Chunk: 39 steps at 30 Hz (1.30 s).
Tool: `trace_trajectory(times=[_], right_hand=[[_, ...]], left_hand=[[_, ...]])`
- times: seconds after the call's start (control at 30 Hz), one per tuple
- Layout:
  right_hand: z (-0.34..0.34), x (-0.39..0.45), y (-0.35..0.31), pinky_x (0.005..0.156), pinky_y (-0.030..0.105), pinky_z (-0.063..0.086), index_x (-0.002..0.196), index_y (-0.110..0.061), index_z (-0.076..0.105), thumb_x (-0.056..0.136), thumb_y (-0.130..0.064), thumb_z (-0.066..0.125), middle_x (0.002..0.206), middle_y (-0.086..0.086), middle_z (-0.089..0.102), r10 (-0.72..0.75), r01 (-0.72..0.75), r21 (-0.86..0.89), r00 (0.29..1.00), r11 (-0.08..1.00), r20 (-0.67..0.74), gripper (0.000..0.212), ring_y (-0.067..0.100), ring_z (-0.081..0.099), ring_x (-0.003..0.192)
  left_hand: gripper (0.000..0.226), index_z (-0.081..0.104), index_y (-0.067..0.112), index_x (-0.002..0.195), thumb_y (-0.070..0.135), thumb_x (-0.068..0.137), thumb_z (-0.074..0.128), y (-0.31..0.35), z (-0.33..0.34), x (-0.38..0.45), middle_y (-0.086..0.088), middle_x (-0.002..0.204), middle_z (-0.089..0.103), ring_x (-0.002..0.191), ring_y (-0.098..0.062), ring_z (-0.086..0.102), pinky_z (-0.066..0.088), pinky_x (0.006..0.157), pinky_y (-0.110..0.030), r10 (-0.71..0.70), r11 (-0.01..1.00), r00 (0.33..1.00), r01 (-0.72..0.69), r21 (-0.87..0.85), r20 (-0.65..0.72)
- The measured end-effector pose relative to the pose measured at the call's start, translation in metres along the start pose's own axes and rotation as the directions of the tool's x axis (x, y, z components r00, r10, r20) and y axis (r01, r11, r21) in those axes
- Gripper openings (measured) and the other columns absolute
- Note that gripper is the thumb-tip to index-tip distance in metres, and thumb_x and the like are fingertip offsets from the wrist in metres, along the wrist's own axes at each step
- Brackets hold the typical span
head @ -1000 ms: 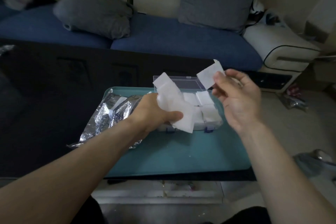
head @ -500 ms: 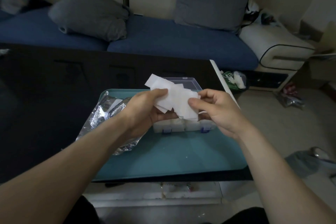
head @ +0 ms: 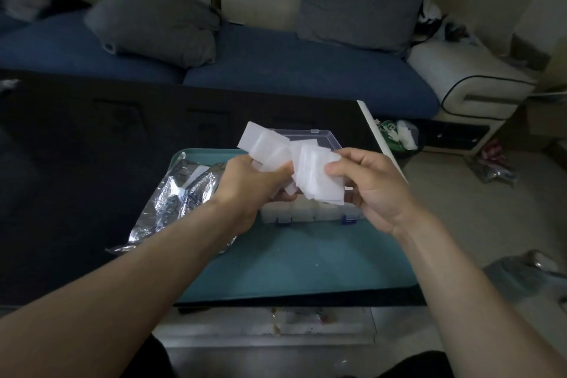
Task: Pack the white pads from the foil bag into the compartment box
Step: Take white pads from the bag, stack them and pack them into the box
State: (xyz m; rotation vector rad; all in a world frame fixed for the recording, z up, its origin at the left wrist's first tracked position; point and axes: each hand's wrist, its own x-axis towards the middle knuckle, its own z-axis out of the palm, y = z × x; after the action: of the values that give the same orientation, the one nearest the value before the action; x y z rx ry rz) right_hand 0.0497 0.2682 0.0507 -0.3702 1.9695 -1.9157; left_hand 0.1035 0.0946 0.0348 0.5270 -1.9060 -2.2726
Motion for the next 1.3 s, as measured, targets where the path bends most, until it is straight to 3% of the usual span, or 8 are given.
trace_trajectory(times=[0.23, 0.37, 0.5, 0.63, 0.8, 0.9, 1.17, 1.3], right_hand=[[0.004, 0.0, 0.004, 0.069, 0.032, 0.055, 0.079, -0.026, 0.074, 0.073, -0.004, 0.081, 0.075, -0.005, 0.072, -0.156, 0.143, -0.354, 0.988, 0.924, -0.006, 0.024, 0.013, 0.064, 0.071], [0.008, 0.002, 0.008, 0.074, 0.037, 0.059, 0.082, -0.027, 0.077, 0.072, -0.014, 0.082, 0.078, -0.005, 0.076, -0.229, 0.182, -0.413, 0.971, 0.893, -0.066, 0.017, 0.015, 0.071, 0.073], [0.014, 0.002, 0.008, 0.082, 0.04, 0.058, 0.089, -0.019, 0.078, 0.081, -0.014, 0.081, 0.088, 0.002, 0.078, -0.163, 0.147, -0.305, 0.986, 0.941, -0.025, 0.01, 0.02, 0.073, 0.087], [0.016, -0.002, 0.008, 0.093, 0.053, 0.057, 0.097, -0.014, 0.075, 0.068, -0.034, 0.082, 0.102, 0.014, 0.076, -0.034, 0.047, -0.192, 0.997, 0.98, 0.072, 0.036, 0.036, 0.071, 0.1], [0.017, 0.004, 0.009, 0.078, 0.043, 0.059, 0.078, -0.017, 0.074, 0.079, -0.015, 0.081, 0.085, 0.006, 0.076, -0.112, 0.075, -0.294, 0.987, 0.953, -0.112, 0.007, 0.023, 0.072, 0.081], [0.014, 0.006, 0.01, 0.069, 0.038, 0.053, 0.076, -0.018, 0.075, 0.069, -0.028, 0.077, 0.081, 0.007, 0.074, -0.13, 0.072, -0.334, 0.979, 0.94, -0.155, 0.012, 0.021, 0.068, 0.075], [-0.002, 0.004, 0.001, 0.064, 0.028, 0.052, 0.07, -0.019, 0.073, 0.085, -0.001, 0.069, 0.073, 0.001, 0.071, -0.047, 0.047, 0.054, 0.999, 0.997, -0.002, 0.023, 0.015, 0.067, 0.07], [0.004, 0.006, 0.007, 0.074, 0.032, 0.057, 0.104, -0.017, 0.073, 0.086, -0.005, 0.073, 0.094, 0.006, 0.077, -0.083, 0.079, -0.14, 0.996, 0.987, -0.027, 0.022, 0.021, 0.073, 0.085]], left_hand=[[0.013, 0.068, -0.009, 0.089, -0.018, 0.079, 0.065, 0.007, -0.007, -0.003, -0.026, 0.075, 0.069, 0.05, -0.023, 0.061, 0.056, 0.05, -0.029, 0.016, 0.979, 0.999, -0.023, 0.202, 0.033], [0.005, 0.069, 0.0, 0.085, -0.001, 0.084, 0.074, 0.012, -0.006, -0.007, -0.011, 0.068, 0.07, 0.055, -0.018, 0.064, 0.059, 0.054, -0.028, 0.062, 0.979, 0.992, -0.083, 0.189, 0.113], [0.012, 0.069, 0.001, 0.091, 0.008, 0.084, 0.076, 0.01, -0.005, -0.005, -0.006, 0.072, 0.073, 0.063, -0.018, 0.07, 0.061, 0.057, -0.03, 0.057, 0.993, 0.993, -0.067, 0.096, 0.102], [0.004, 0.067, 0.0, 0.085, -0.003, 0.085, 0.069, 0.012, -0.006, -0.005, -0.001, 0.065, 0.07, 0.058, -0.011, 0.068, 0.054, 0.052, -0.023, 0.038, 0.991, 0.996, -0.048, 0.122, 0.086], [0.029, 0.067, 0.002, 0.1, 0.028, 0.101, 0.054, 0.016, -0.002, -0.002, -0.016, 0.099, 0.074, 0.085, -0.028, 0.07, 0.059, 0.078, -0.047, -0.109, 0.991, 0.988, 0.116, -0.065, 0.109], [0.025, 0.064, 0.001, 0.096, 0.021, 0.103, 0.05, 0.018, -0.002, -0.002, -0.016, 0.091, 0.071, 0.075, -0.027, 0.068, 0.06, 0.068, -0.043, -0.125, 0.982, 0.987, 0.137, -0.132, 0.1], [0.032, 0.065, -0.009, 0.088, 0.015, 0.103, 0.051, 0.008, -0.013, -0.001, -0.017, 0.075, 0.07, 0.063, -0.023, 0.069, 0.059, 0.057, -0.025, 0.069, 0.993, 0.974, -0.089, 0.082, 0.215], [0.026, 0.068, 0.001, 0.081, 0.014, 0.1, 0.057, 0.008, -0.01, -0.006, -0.01, 0.062, 0.069, 0.047, -0.015, 0.061, 0.048, 0.045, -0.022, 0.104, 0.956, 0.96, -0.169, 0.238, 0.261]])
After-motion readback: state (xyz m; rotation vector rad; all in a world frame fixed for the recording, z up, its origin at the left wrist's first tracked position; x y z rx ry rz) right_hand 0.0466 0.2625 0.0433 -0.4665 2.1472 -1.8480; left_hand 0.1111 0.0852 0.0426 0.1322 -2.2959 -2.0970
